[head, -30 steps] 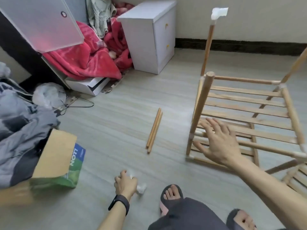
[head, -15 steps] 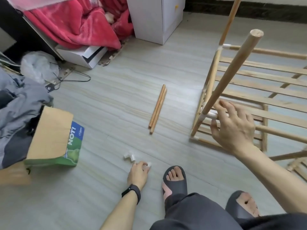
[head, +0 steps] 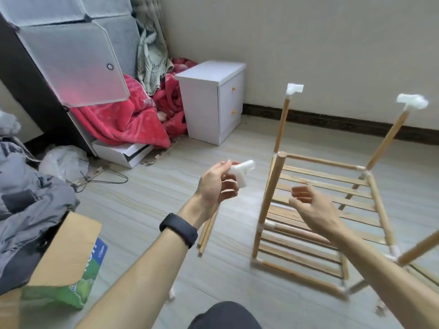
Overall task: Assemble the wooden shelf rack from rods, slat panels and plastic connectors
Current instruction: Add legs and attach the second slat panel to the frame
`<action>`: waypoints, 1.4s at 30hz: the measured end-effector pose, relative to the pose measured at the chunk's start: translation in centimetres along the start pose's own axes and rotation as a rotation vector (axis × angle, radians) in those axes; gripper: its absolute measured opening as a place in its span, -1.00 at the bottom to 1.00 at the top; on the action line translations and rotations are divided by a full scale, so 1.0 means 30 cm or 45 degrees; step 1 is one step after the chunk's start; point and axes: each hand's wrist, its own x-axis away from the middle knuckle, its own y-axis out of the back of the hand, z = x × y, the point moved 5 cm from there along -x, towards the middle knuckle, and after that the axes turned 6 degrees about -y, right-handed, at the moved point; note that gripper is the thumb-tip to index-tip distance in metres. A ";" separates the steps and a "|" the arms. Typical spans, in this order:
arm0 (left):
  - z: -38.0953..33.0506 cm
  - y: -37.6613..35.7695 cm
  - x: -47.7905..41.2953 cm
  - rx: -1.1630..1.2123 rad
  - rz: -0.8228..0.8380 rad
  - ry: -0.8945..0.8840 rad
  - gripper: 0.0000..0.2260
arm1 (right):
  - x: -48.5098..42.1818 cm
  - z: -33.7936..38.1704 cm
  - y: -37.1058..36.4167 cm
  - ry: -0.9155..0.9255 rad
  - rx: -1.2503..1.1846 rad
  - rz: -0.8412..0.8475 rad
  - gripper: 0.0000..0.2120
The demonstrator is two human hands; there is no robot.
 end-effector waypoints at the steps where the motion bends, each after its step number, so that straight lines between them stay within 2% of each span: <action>1: -0.070 -0.043 -0.010 -0.055 0.037 -0.077 -0.74 | -0.001 0.049 0.053 0.018 -0.105 -0.055 -0.75; 4: -0.243 -0.161 -0.028 -0.269 0.090 -0.331 -0.80 | 0.011 0.221 0.195 0.112 -0.444 -0.157 -0.86; 6: -0.313 -0.234 -0.031 -0.384 0.109 -0.471 -0.81 | 0.030 0.334 0.253 0.187 -0.611 -0.134 -0.83; 9: -0.339 -0.325 -0.024 -0.431 0.159 -0.573 -0.80 | 0.056 0.437 0.278 0.246 -0.691 -0.062 -0.74; 12: -0.317 -0.368 -0.005 -0.386 0.127 -0.585 -0.80 | 0.082 0.444 0.267 0.242 -0.746 -0.074 -0.76; 17: -0.254 -0.378 0.018 -0.254 0.051 -0.483 -0.82 | 0.097 0.378 0.234 0.173 -0.832 -0.067 -0.77; 22: -0.222 -0.366 0.037 -0.254 0.118 -0.444 -0.82 | 0.073 0.347 0.199 -0.102 -1.259 0.114 -0.77; 25: -0.206 -0.346 0.043 -0.260 0.066 -0.436 -0.78 | 0.069 0.347 0.167 -0.158 -1.424 0.216 -0.80; 33: -0.210 -0.308 0.023 -0.124 -0.024 -0.435 -0.65 | 0.077 0.368 0.144 0.026 -0.997 0.055 -0.74; 37: -0.207 -0.312 0.011 -0.092 0.001 -0.435 -0.77 | 0.077 0.390 0.130 0.135 -0.856 0.012 -0.78; 42: -0.199 -0.313 0.016 -0.113 0.039 -0.409 -0.78 | 0.075 0.376 0.133 0.190 -0.837 -0.032 -0.80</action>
